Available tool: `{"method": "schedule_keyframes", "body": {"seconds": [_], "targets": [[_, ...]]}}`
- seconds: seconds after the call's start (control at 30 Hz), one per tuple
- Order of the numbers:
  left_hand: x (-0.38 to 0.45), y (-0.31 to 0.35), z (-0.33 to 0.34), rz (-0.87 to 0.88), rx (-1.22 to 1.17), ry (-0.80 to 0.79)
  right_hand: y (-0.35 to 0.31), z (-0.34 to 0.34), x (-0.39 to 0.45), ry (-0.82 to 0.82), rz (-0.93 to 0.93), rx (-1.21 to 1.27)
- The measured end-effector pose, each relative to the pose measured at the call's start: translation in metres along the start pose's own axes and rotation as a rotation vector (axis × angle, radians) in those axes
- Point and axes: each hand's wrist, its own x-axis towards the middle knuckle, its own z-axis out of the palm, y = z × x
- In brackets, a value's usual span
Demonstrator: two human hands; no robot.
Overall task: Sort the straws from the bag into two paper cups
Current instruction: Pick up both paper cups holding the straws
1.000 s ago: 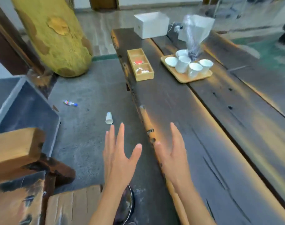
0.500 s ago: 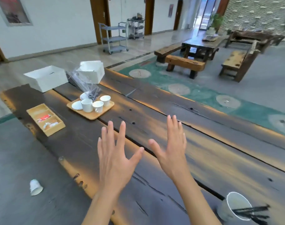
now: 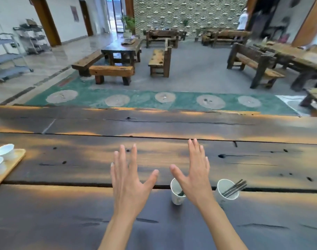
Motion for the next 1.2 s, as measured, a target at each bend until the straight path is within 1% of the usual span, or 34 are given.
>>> {"method": "schedule_keyframes", "body": {"seconds": [0.13,0.33,0.5,0.63,0.7,0.8,0.97,1.03,1.2], "targets": [[-0.002,0.034,0.045,0.024,-0.037,-0.049,0.047,-0.039,-0.004,0.056,0.083,-0.027],[-0.015,0.077,0.111,-0.006,-0.08,-0.064,0.115,-0.091,-0.005,0.08,0.162,-0.028],[-0.037,0.097,0.147,-0.057,-0.105,-0.098,0.153,-0.111,-0.015,0.057,0.227,-0.001],[-0.046,0.093,0.161,-0.107,-0.109,-0.109,0.165,-0.114,-0.022,0.065,0.258,0.029],[-0.051,0.086,0.167,-0.158,-0.119,-0.134,0.171,-0.115,-0.031,0.097,0.337,0.107],[-0.064,0.069,0.179,-0.266,-0.147,-0.16,0.188,-0.115,-0.054,0.136,0.505,0.233],[-0.087,0.04,0.202,-0.527,-0.364,-0.169,0.217,-0.097,-0.082,0.053,0.648,0.366],[-0.095,0.031,0.211,-0.613,-0.409,-0.178,0.226,-0.085,-0.087,0.027,0.695,0.42],[-0.098,0.013,0.228,-0.716,-0.437,-0.22,0.25,-0.059,-0.089,-0.054,0.78,0.479]]}}
